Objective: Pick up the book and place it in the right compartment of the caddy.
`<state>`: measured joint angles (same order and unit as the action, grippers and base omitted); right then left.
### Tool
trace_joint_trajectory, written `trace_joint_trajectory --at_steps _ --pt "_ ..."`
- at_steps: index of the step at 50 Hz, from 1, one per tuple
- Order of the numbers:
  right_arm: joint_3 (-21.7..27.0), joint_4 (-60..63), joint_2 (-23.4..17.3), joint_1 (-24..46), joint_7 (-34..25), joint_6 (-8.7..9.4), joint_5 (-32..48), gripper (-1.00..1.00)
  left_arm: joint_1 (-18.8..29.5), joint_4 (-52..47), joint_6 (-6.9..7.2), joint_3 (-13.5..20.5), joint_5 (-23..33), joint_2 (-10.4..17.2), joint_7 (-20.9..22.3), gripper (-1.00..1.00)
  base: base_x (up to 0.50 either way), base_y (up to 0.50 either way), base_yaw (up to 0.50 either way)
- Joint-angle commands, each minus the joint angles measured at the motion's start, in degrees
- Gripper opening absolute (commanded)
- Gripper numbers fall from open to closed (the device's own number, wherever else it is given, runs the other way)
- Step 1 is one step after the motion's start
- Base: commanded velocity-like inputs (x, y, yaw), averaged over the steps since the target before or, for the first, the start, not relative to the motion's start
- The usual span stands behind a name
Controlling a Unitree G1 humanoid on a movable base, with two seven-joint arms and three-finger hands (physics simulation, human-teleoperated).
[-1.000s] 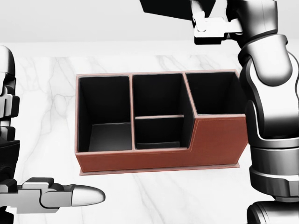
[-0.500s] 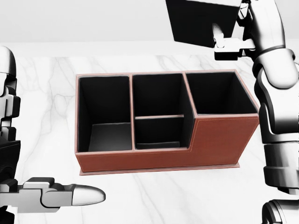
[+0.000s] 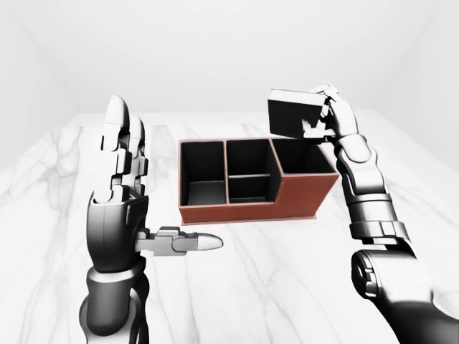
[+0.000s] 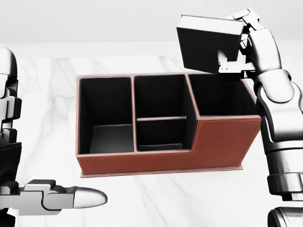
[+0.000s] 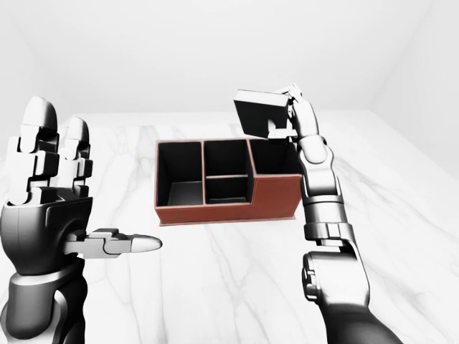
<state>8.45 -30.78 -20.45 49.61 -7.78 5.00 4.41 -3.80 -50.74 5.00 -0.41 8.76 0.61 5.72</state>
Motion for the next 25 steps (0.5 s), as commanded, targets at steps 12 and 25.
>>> trace_joint_trajectory --at_steps 12,25 --pt "1.41 -7.72 -1.38 1.43 1.32 0.0 -2.87 -1.0 -0.18 2.97 0.0 -0.1 -0.11 0.05 -0.4 1.0 0.0 0.0 0.0" --pt "1.28 -14.76 -2.15 1.76 2.06 0.0 -2.2 -1.0 0.14 2.76 0.0 -0.1 0.0 0.06 -0.37 1.0 0.0 0.0 0.0"
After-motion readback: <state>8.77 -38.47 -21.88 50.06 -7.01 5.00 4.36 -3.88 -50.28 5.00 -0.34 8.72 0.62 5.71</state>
